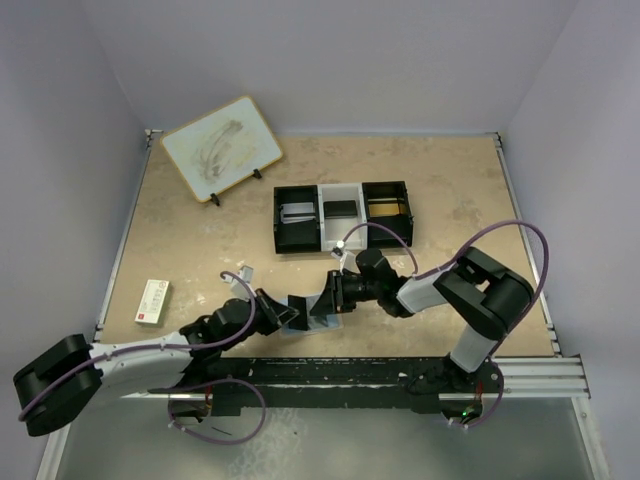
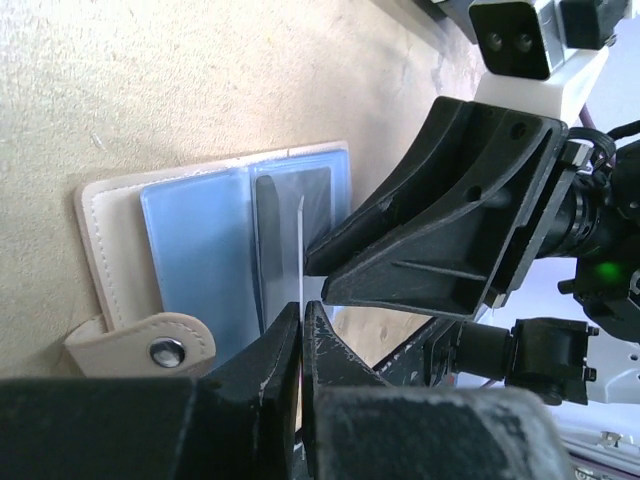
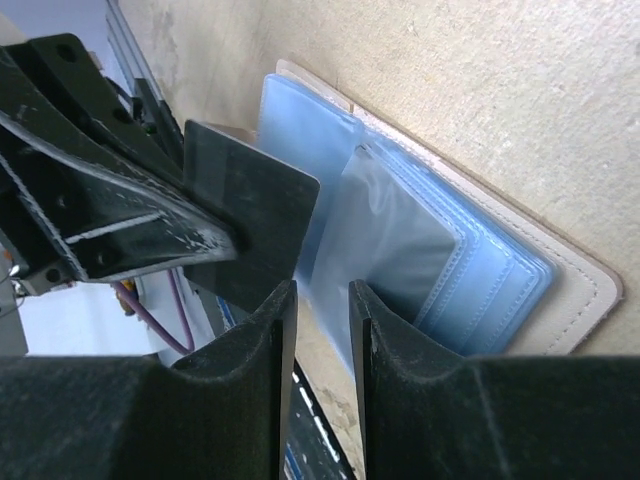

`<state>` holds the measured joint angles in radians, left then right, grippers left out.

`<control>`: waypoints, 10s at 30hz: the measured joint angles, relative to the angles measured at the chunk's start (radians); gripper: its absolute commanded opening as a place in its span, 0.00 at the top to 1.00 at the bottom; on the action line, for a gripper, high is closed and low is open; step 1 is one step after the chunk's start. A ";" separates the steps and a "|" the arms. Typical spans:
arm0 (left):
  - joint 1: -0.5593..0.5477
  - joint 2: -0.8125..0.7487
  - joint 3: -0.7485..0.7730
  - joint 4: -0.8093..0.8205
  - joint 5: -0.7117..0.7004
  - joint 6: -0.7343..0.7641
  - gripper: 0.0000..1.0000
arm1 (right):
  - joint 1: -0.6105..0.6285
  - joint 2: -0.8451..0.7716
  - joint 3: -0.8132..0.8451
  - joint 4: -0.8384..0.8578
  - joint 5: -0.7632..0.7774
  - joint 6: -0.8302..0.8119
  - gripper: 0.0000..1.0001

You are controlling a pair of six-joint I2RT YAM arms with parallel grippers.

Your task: Take the credit cards out of the card holder

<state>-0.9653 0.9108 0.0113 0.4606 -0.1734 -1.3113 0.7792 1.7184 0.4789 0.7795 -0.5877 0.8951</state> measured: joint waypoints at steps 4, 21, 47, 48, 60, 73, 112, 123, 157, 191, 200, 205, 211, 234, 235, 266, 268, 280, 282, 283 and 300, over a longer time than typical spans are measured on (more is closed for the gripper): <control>0.000 -0.058 0.000 -0.049 -0.018 0.013 1.00 | 0.001 -0.048 0.007 -0.083 0.022 -0.027 0.67; 0.000 0.040 0.000 0.052 -0.020 0.014 1.00 | 0.000 -0.121 -0.037 -0.005 0.016 0.079 0.53; -0.018 0.056 0.000 0.150 -0.023 -0.010 1.00 | 0.000 -0.006 -0.114 0.346 0.009 0.329 0.55; -0.019 0.057 0.000 0.155 -0.023 -0.012 1.00 | 0.000 -0.003 -0.115 0.356 0.009 0.336 0.56; -0.026 0.012 0.000 0.175 -0.037 -0.018 1.00 | -0.001 -0.003 -0.127 0.394 0.013 0.382 0.57; -0.031 0.028 0.000 0.223 -0.031 -0.031 1.00 | -0.002 -0.003 -0.139 0.491 0.012 0.433 0.68; -0.039 -0.114 0.000 0.139 -0.023 -0.028 1.00 | -0.038 -0.188 -0.164 0.329 0.030 0.396 1.00; -0.039 -0.076 0.000 0.205 -0.009 -0.013 1.00 | -0.042 -0.193 -0.167 0.347 0.028 0.385 0.72; -0.046 -0.095 0.005 0.267 0.012 -0.001 0.63 | -0.063 -0.243 -0.172 0.444 -0.036 0.406 1.00; -0.046 -0.188 0.435 -0.721 -0.270 0.287 0.36 | -0.171 -0.217 0.400 -0.466 0.647 -1.367 1.00; -0.046 -0.229 0.435 -0.766 -0.275 0.288 0.34 | -0.171 -0.083 0.435 -0.345 0.642 -1.606 1.00; -0.046 -0.246 0.436 -0.798 -0.285 0.294 0.34 | -0.171 -0.031 0.457 -0.334 0.616 -1.678 1.00; -0.046 -0.273 0.436 -0.818 -0.296 0.294 0.34 | -0.171 0.031 0.478 -0.303 0.616 -1.754 1.00; -0.050 -0.240 0.462 -0.830 -0.311 0.310 0.33 | -0.180 0.250 0.630 -0.303 0.623 -1.852 1.00; -0.050 -0.238 0.463 -0.830 -0.311 0.311 0.33 | -0.180 0.253 0.630 -0.303 0.624 -1.855 1.00; -0.050 -0.272 0.471 -0.844 -0.310 0.309 0.33 | -0.192 0.253 0.690 -0.449 0.576 -1.799 0.55; -0.050 -0.274 0.471 -0.844 -0.309 0.309 0.33 | -0.192 0.227 0.690 -0.452 0.563 -1.788 0.55; -0.051 -0.262 0.463 -0.842 -0.298 0.296 0.33 | -0.192 -0.021 0.633 -0.428 0.533 -1.608 0.52; -0.050 -0.255 0.457 -0.838 -0.294 0.286 0.33 | -0.192 -0.099 0.591 -0.420 0.531 -1.499 0.53; -0.051 -0.251 0.451 -0.835 -0.291 0.281 0.33 | -0.192 -0.142 0.570 -0.416 0.529 -1.432 0.55; -0.052 -0.175 0.330 -0.789 -0.238 0.221 0.36 | 0.037 -0.395 0.204 -0.570 0.425 -0.320 0.49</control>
<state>-1.0172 0.7353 0.3408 -0.3279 -0.4110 -1.0904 0.8165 1.3231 0.6834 0.2100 -0.1623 0.5747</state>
